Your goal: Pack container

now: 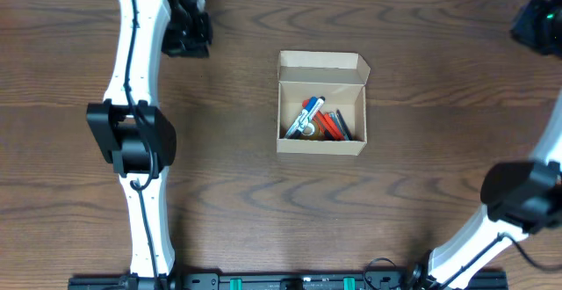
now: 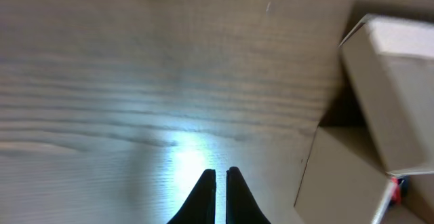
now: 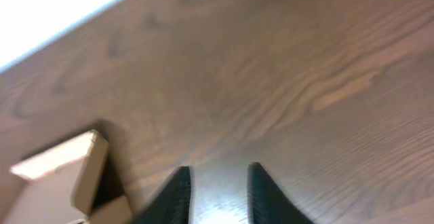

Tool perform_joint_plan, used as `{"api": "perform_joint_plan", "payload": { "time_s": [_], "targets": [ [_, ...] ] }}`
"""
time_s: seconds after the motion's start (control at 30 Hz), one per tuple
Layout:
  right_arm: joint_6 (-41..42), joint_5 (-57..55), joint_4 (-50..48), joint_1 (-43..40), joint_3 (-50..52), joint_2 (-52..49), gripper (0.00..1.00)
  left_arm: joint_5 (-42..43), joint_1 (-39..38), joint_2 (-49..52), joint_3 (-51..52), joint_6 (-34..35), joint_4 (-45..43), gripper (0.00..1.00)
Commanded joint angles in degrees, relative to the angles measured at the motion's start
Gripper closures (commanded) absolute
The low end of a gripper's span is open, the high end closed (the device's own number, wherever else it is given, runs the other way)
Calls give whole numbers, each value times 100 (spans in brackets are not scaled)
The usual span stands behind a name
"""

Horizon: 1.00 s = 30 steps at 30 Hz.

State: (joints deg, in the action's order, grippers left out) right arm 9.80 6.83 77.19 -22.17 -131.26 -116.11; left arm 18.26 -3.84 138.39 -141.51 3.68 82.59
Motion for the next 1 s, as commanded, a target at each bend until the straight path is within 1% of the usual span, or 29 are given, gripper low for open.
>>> {"api": "perform_joint_plan", "payload": {
  "time_s": [0.0,0.07,0.3,0.4,0.53,0.6,0.97],
  "targets": [
    [240,450,-4,-13,308,-566,95,522,-4,9,450,168,-162,94],
    [243,857,-83,0,428,-804,98,715,-4,9,658,170,-321,94],
    [271,1910,-369,120,761,-1464,99,1080,-11,52,1141,232,-483,94],
    [413,1991,-380,214,780,-1637,98,1329,-48,142,1182,229,-498,94],
    [457,2393,-374,415,780,-1762,99,2004,-151,367,1182,234,-586,94],
    [483,2455,-385,535,782,-1775,99,2175,-240,476,1182,236,-616,94],
    [741,2498,-540,975,1008,-1779,98,2225,-708,667,1185,299,-662,94]
  ]
}}
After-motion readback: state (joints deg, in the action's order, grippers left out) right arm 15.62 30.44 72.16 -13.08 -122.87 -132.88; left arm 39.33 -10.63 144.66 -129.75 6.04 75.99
